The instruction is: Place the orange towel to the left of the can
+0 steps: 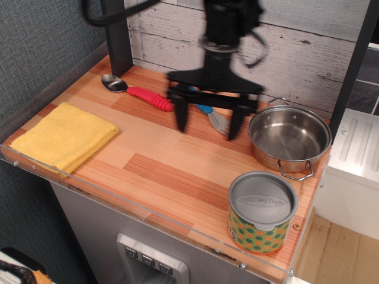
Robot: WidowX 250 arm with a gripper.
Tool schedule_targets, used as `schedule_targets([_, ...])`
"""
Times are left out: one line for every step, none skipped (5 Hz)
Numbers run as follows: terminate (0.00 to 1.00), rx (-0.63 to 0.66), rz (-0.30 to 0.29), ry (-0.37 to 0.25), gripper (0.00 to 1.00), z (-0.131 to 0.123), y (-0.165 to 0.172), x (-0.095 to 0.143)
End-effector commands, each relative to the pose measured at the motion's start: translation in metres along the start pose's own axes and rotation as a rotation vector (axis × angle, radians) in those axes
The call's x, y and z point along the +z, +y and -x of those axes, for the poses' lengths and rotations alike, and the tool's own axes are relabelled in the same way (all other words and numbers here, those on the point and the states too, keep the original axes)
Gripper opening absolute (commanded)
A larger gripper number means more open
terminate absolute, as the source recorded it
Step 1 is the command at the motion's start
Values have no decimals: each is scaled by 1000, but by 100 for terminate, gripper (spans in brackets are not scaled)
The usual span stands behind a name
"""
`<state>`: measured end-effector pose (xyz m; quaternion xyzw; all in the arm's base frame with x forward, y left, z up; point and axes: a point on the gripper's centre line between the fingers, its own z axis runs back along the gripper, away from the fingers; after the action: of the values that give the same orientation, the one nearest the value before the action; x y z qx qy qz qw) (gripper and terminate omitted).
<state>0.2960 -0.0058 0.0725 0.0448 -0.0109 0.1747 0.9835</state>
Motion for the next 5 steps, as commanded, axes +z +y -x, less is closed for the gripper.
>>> schedule_targets([0, 345, -53, -1, 100, 0, 84, 5])
schedule_targets([0, 464, -56, 27, 100, 2, 109, -3])
schedule_targets([0, 602, -38, 20, 100, 5, 137, -8])
schedule_targets([0, 705, -64, 9, 100, 3, 160, -17])
schedule_targets([0, 762, -65, -3, 100, -4, 174, -28])
